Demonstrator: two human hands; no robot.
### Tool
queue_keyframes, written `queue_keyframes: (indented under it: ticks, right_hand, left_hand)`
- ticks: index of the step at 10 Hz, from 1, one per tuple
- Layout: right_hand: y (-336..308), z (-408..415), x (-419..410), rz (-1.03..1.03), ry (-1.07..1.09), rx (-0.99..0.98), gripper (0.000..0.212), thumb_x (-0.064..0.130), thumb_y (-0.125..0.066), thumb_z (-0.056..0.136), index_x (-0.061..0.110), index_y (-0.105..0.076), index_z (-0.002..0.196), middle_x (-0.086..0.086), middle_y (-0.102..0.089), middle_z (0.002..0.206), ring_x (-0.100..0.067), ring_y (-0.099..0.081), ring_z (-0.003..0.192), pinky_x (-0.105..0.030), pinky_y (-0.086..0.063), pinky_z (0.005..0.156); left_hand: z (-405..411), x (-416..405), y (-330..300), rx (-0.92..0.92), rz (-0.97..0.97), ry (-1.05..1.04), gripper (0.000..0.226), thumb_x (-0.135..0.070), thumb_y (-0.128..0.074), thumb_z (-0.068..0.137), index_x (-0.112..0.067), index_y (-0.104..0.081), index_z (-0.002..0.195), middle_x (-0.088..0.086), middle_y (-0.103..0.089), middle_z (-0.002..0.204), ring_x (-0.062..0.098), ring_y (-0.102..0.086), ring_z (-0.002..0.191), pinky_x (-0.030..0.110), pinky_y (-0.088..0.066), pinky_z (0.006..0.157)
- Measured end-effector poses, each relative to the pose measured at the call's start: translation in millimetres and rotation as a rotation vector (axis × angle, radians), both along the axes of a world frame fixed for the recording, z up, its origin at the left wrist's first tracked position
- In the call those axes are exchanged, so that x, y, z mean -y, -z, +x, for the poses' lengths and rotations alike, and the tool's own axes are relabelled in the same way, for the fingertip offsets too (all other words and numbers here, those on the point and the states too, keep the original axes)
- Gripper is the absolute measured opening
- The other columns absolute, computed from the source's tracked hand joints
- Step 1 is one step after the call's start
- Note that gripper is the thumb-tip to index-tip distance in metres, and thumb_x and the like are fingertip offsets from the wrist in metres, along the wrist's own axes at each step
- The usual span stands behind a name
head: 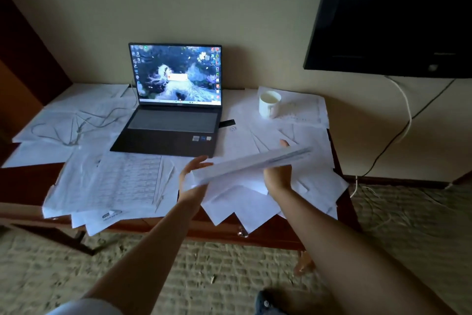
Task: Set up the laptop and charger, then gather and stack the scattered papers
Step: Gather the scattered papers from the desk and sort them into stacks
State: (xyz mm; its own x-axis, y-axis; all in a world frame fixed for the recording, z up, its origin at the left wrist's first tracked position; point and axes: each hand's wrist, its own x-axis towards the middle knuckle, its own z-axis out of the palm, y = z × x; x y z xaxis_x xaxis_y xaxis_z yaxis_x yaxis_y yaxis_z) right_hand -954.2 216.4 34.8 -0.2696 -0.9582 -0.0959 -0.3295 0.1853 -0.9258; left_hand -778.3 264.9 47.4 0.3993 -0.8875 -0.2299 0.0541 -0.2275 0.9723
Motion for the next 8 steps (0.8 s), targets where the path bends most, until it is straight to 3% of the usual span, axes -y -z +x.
queue_keyframes:
  ticks: [1,2,3,4,5,6,7,8]
  right_hand:
    - [-1,-2,19,0.005,-0.123,-0.066,0.049,-0.004,-0.046,0.093,0.003,-0.035,0.140,-0.014,-0.042,0.141,-0.027,-0.041,0.132,-0.015,-0.035,0.094]
    - [-7,-1,22,0.010,-0.312,-0.036,0.040,-0.010,-0.038,0.095,-0.012,-0.034,0.135,-0.013,-0.043,0.132,-0.018,-0.041,0.126,0.001,-0.034,0.081]
    - [-12,8,44,-0.011,-0.151,-0.038,0.036,-0.002,-0.048,0.093,0.002,-0.046,0.129,-0.007,-0.054,0.121,-0.017,-0.051,0.113,-0.017,-0.039,0.089]
    - [-22,21,58,-0.156,-0.028,-0.057,0.025,0.010,-0.050,0.093,0.009,-0.049,0.118,-0.006,-0.062,0.113,-0.022,-0.061,0.098,-0.025,-0.043,0.078]
    - [-13,31,57,-0.140,-0.065,-0.056,0.022,0.011,-0.045,0.097,0.005,-0.046,0.118,-0.012,-0.056,0.124,-0.029,-0.059,0.110,-0.031,-0.046,0.085]
    - [-11,36,62,-0.104,-0.054,0.044,0.024,0.014,-0.043,0.097,0.006,-0.041,0.119,-0.014,-0.057,0.120,-0.029,-0.058,0.110,-0.032,-0.044,0.084]
    - [-7,33,65,-0.031,-0.120,0.054,0.035,0.017,-0.045,0.097,0.013,-0.036,0.130,-0.010,-0.059,0.120,-0.028,-0.058,0.109,-0.030,-0.044,0.082]
    - [6,32,62,0.030,-0.158,0.044,0.047,0.014,-0.042,0.098,0.015,-0.028,0.142,-0.014,-0.052,0.133,-0.030,-0.054,0.118,-0.036,-0.045,0.094]
  left_hand:
    - [6,15,-8,-0.055,-0.003,-0.033,0.022,-0.001,-0.045,0.093,-0.004,-0.062,0.107,0.006,-0.065,0.088,0.015,-0.063,0.074,0.014,-0.050,0.054]
    - [4,24,-7,-0.018,-0.004,-0.043,0.023,0.001,-0.046,0.091,-0.004,-0.063,0.105,0.008,-0.065,0.086,0.019,-0.063,0.075,0.022,-0.052,0.061]
    - [3,36,-8,0.123,-0.044,-0.078,0.018,0.002,-0.056,0.086,-0.012,-0.067,0.087,0.003,-0.066,0.078,0.022,-0.061,0.076,0.031,-0.051,0.069]
    - [-2,50,-12,0.282,-0.032,-0.146,0.022,-0.017,-0.073,0.082,-0.020,-0.059,0.065,-0.003,-0.059,0.061,0.015,-0.055,0.058,0.024,-0.044,0.050]
    - [-8,56,-14,0.285,-0.044,-0.180,0.025,-0.026,-0.071,0.085,-0.017,-0.058,0.065,-0.001,-0.058,0.059,0.011,-0.054,0.052,0.017,-0.044,0.039]
    - [-4,61,-15,0.341,-0.062,-0.219,0.028,-0.029,-0.070,0.084,-0.018,-0.054,0.066,0.000,-0.056,0.061,0.012,-0.053,0.055,0.023,-0.045,0.046]
    - [0,57,-6,0.279,-0.030,-0.238,0.024,-0.024,-0.078,0.078,-0.022,-0.054,0.076,-0.002,-0.059,0.074,0.009,-0.057,0.069,0.026,-0.050,0.060]
    - [2,55,0,0.190,0.010,-0.271,0.027,-0.022,-0.079,0.076,-0.021,-0.054,0.082,-0.001,-0.059,0.079,0.008,-0.057,0.074,0.026,-0.049,0.063]
